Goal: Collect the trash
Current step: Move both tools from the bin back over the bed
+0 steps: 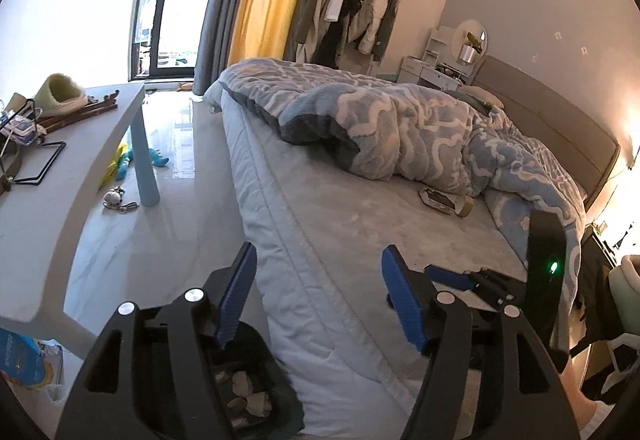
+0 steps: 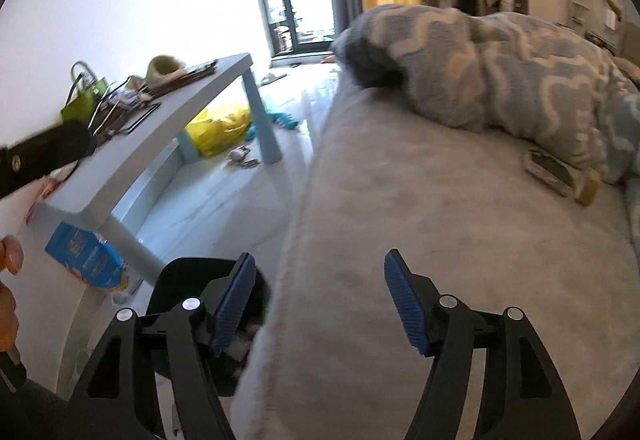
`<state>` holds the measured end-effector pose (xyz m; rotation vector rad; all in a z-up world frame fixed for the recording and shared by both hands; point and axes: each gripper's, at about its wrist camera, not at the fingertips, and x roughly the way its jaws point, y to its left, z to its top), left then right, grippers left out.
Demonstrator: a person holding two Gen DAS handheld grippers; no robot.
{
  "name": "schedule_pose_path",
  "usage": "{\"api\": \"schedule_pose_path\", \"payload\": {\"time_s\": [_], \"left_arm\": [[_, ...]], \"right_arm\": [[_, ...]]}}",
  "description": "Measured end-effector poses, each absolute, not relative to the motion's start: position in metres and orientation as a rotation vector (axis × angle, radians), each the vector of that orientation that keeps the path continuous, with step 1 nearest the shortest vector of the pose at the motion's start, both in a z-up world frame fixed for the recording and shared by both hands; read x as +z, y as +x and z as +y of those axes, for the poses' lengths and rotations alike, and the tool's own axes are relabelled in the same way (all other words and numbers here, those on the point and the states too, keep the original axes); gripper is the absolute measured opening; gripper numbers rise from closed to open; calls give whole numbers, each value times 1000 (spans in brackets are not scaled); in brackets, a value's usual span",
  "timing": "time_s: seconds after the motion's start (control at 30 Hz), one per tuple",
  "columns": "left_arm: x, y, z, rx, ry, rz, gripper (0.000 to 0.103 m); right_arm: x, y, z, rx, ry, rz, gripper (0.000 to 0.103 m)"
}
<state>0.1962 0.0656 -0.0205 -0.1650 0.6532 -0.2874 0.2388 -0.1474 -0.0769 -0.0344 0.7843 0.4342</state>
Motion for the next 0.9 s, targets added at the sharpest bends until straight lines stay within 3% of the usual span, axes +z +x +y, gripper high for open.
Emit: {"api": "schedule_pose_path", "payload": {"time_s": [0.9], "left_arm": [[-41, 261, -43, -384, -118, 704, 76]], "right_arm": [[-61, 303, -304, 138, 120, 739, 68]]}}
